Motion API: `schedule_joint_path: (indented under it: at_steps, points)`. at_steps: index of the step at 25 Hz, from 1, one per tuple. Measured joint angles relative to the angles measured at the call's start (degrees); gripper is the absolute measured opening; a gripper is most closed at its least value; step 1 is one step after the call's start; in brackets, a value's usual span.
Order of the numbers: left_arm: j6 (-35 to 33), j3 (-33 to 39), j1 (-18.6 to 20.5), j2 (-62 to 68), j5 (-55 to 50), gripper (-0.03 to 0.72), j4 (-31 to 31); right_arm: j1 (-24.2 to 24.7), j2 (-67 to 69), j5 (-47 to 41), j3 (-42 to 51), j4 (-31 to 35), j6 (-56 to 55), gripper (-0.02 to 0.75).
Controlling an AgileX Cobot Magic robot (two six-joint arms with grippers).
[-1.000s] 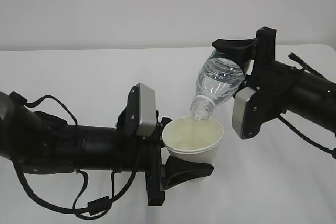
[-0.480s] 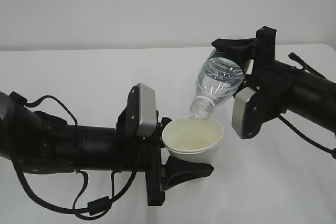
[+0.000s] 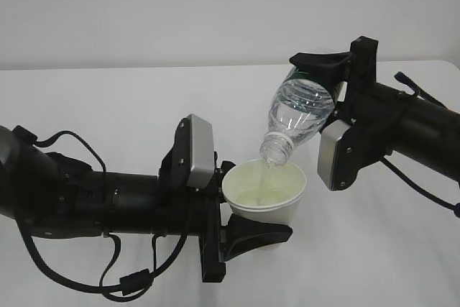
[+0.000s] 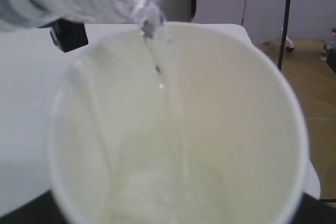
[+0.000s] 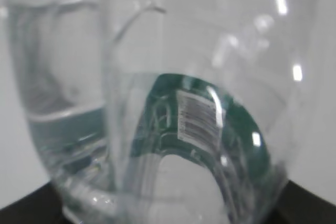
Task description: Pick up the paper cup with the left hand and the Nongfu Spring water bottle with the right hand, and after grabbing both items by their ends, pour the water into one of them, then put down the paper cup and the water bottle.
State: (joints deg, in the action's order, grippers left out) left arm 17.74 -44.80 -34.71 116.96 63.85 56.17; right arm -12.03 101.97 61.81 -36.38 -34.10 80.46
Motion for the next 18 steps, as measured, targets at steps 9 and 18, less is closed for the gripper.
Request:
schedule_joint_path:
  at_steps: [9,18]
  points:
    - [0.0,0.0,0.0,0.0,0.0,0.414,0.0,0.0,0.0,1.2,0.0,-0.6,0.0,0.447]
    - [0.0,0.0,0.0,0.0,0.0,0.414,0.0,0.0,0.0,1.3,0.0,-1.0,0.0,0.447]
